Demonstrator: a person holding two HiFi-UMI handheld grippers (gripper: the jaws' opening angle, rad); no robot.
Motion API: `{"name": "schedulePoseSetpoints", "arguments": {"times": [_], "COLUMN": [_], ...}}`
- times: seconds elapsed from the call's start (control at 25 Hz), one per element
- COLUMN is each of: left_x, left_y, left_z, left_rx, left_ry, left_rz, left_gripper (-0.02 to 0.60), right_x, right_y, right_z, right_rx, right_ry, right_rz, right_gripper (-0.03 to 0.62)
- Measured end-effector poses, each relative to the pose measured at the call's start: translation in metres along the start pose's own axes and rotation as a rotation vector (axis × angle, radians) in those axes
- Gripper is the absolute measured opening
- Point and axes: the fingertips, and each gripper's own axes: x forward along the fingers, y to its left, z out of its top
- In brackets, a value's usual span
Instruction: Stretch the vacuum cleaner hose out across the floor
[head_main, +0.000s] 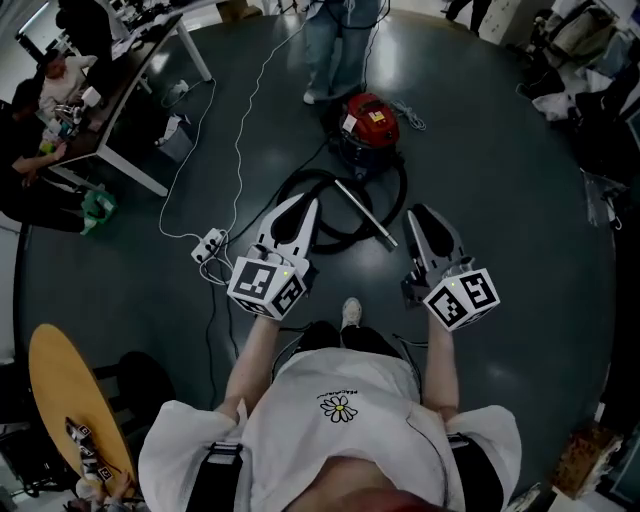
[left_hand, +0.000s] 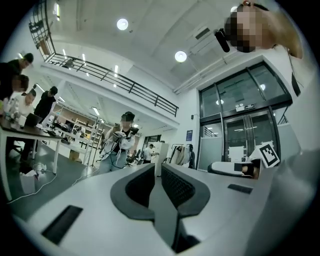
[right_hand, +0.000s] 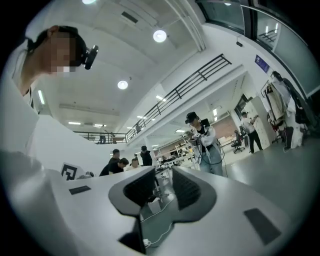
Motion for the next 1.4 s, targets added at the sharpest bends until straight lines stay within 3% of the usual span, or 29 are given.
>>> {"name": "schedulePoseSetpoints", "arguments": {"times": [0.08, 0.12, 0.28, 0.48, 0.56, 0.64, 0.76, 0.92, 1.12, 1.2, 1.4], "left_x": [0.028, 0.04, 0.072, 0.095, 0.106, 0.116, 0.133, 0.158, 0.182, 0.192, 0.207], "left_y": [0.013, 0.018, 0.047, 0.075, 0.085, 0.095, 0.111, 0.146, 0.215, 0.24, 0.297], "left_z": [0.003, 0.004, 0.005, -0.009, -0.02, -0.036, -0.078, -0.188, -0.387, -0.46, -0.592], "left_rx": [0.021, 0.026, 0.038, 0.097, 0.083, 0.071, 0.069, 0.078, 0.01, 0.021, 0.056], "left_ry": [-0.002, 0.004, 0.033, 0.11, 0.134, 0.16, 0.206, 0.251, 0.287, 0.281, 0.25], "left_rz": [-0.018, -0.029, -0.04, -0.077, -0.091, -0.097, -0.104, -0.118, -0.103, -0.102, -0.094], "left_gripper": [0.1, 0.137, 0.175, 0.175, 0.18, 0.239, 0.241, 0.241, 0.242, 0.247, 0.247], "right_x": [0.027, 0.04, 0.087, 0.12, 0.13, 0.139, 0.15, 0.162, 0.171, 0.173, 0.18], "right_y": [-0.022, -0.03, -0.044, -0.055, -0.066, -0.081, -0.115, -0.18, -0.281, -0.317, -0.392], "right_z": [0.01, 0.013, 0.012, -0.003, -0.011, -0.024, -0.066, -0.186, -0.393, -0.472, -0.634], "right_rx": [-0.121, -0.161, -0.101, -0.183, -0.151, -0.111, -0.048, -0.041, -0.057, -0.077, -0.104], "right_ry": [-0.029, -0.042, -0.032, 0.071, 0.092, 0.115, 0.172, 0.307, 0.488, 0.561, 0.626], "right_rz": [-0.05, -0.065, -0.034, -0.058, -0.064, -0.074, -0.079, -0.058, -0.059, -0.048, -0.048], "right_gripper": [0.234, 0.289, 0.295, 0.295, 0.295, 0.295, 0.295, 0.295, 0.295, 0.293, 0.293]}}
